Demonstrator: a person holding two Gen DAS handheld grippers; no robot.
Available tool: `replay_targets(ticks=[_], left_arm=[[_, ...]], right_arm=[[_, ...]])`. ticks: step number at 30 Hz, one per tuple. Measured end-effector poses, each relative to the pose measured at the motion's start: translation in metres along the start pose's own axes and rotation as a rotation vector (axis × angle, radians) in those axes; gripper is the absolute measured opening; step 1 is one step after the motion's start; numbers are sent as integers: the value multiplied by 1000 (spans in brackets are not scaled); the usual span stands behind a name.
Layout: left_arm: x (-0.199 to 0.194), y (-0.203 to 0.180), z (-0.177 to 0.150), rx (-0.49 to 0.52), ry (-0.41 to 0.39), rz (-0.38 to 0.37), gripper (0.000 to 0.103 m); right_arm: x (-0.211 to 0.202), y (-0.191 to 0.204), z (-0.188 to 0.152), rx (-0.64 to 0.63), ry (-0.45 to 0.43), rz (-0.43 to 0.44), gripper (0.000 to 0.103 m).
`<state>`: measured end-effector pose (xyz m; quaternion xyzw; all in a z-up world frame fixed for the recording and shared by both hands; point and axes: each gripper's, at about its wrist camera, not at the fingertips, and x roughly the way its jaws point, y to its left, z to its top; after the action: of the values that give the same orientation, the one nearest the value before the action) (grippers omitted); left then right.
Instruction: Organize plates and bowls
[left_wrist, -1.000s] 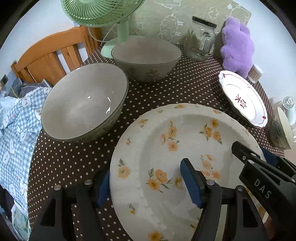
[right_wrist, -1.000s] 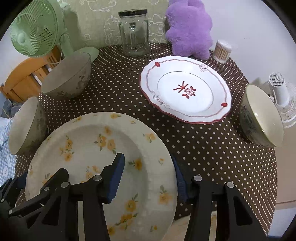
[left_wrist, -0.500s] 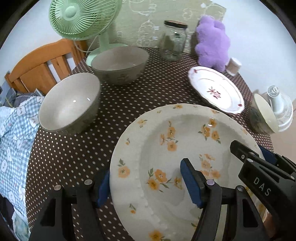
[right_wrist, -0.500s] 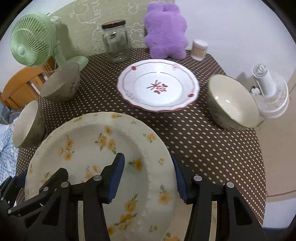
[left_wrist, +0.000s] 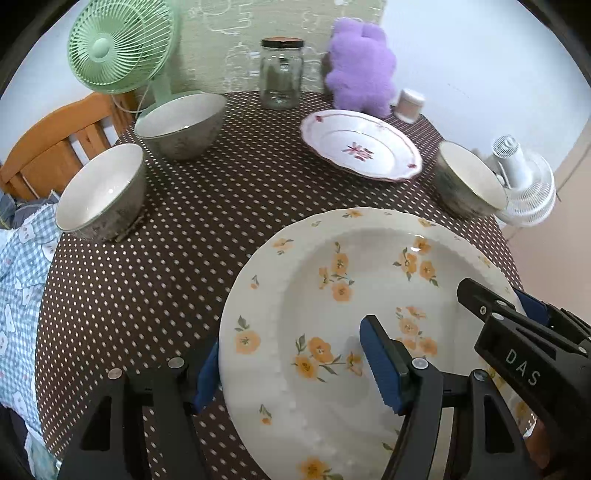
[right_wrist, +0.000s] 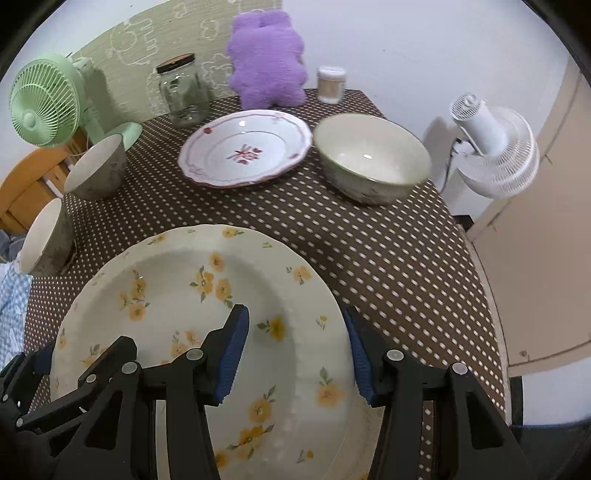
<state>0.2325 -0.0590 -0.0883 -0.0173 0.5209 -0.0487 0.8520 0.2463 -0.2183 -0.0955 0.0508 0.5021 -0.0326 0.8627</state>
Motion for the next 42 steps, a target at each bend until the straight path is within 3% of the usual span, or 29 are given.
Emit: replay_targets(ticks=[21,42], left_arm=[[-1,-63,-52,96,46,-47,70],[24,-69,-59,127,53,37,74]], right_arm=[[-22,-67,-61,79,17,-71,55],[2,-68,-80,96,78,-27,54]])
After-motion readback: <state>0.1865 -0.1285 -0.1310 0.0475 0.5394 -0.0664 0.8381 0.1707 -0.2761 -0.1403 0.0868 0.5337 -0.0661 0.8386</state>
